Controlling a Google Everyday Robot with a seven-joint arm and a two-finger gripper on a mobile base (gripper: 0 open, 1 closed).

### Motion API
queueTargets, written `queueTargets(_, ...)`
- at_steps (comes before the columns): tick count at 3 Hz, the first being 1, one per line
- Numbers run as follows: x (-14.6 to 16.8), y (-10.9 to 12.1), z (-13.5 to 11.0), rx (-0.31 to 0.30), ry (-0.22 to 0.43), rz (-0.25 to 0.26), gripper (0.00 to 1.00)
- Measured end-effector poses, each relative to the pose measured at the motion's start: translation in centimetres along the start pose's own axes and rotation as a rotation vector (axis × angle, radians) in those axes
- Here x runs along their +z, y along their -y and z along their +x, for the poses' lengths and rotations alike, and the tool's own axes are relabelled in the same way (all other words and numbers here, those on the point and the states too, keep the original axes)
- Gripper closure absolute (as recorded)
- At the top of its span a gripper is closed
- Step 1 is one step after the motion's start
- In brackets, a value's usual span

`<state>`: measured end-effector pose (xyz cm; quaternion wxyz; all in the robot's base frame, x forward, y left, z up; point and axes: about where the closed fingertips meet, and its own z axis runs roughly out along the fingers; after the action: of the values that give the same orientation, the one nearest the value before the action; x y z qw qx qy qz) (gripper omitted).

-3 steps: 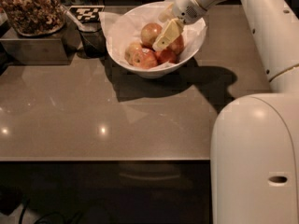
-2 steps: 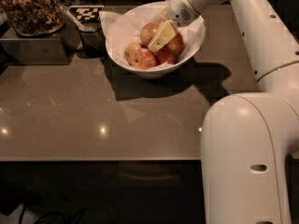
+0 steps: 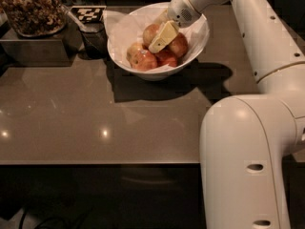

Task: Pick apple from white bowl

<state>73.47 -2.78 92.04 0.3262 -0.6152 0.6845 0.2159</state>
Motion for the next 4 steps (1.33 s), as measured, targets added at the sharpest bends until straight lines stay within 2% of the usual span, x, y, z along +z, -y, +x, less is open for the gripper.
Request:
queueTargets(1,0.2,0.1,0.0,0.001,0.001,-0.004,0.48)
queueTargets(3,0.5,0.2,0.3,0.01,0.002,-0.016,0.95)
queueTargets(4,0.4,-1.0,0.0,0.041,0.065,-0.078,1.0)
